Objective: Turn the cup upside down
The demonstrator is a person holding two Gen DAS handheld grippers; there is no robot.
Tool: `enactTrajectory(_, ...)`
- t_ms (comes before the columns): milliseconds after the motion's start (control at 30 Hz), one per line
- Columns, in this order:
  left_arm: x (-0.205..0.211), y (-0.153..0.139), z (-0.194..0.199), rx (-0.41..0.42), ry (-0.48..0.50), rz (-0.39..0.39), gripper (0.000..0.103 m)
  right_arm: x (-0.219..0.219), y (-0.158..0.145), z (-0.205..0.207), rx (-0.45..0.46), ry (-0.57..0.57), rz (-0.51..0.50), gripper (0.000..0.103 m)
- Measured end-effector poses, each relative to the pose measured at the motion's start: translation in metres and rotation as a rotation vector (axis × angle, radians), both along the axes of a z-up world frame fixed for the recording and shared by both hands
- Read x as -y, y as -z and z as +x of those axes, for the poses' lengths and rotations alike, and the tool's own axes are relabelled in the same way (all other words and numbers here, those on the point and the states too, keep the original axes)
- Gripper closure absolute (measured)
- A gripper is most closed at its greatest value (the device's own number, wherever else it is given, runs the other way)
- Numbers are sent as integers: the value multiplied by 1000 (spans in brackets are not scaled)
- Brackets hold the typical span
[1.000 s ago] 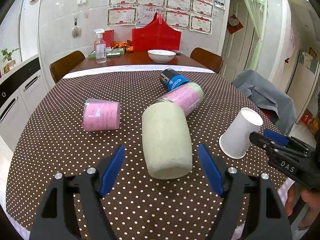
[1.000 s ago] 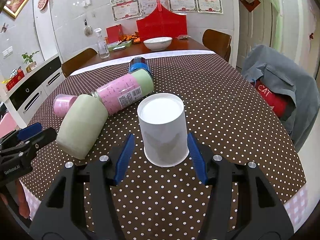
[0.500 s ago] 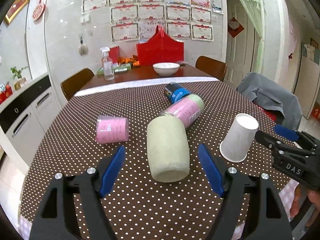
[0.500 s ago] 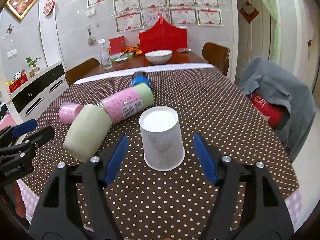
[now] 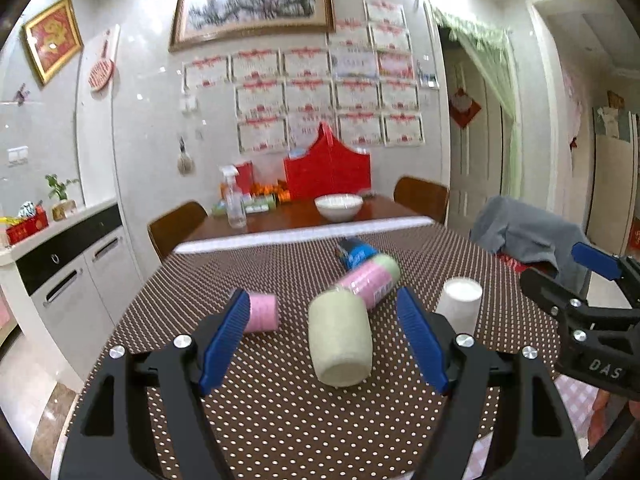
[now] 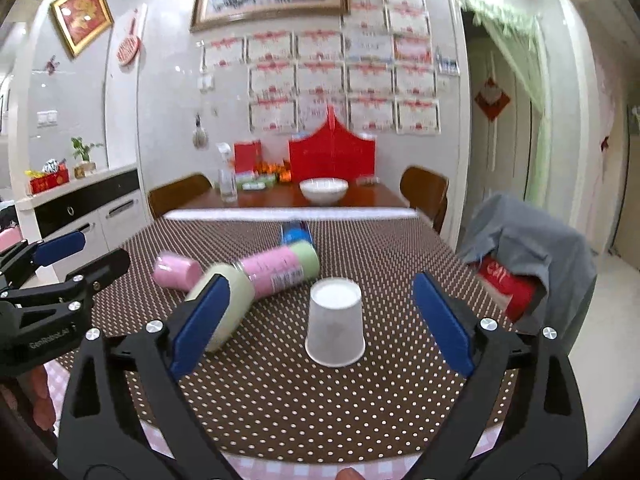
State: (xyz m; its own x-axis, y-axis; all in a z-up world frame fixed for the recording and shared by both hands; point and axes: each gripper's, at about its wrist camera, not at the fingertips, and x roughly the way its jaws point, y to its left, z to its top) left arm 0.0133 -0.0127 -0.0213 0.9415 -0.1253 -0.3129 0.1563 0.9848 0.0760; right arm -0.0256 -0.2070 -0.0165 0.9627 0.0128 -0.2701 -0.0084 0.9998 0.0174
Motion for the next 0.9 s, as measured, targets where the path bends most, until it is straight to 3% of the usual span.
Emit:
enactTrajectory(200,-12,-17,-28,97,-32,-21,26,-16,-15,-28,102,-19,-12,8)
enactTrajectory(400,-23,-28,-48,158,-52,-35,24,-29,-22,-38,137,-39,-20,8)
enactTrajectory(900,-32,-31,-55,195,-75,-44,21,-40,-26,-40,154,-52,-23,7)
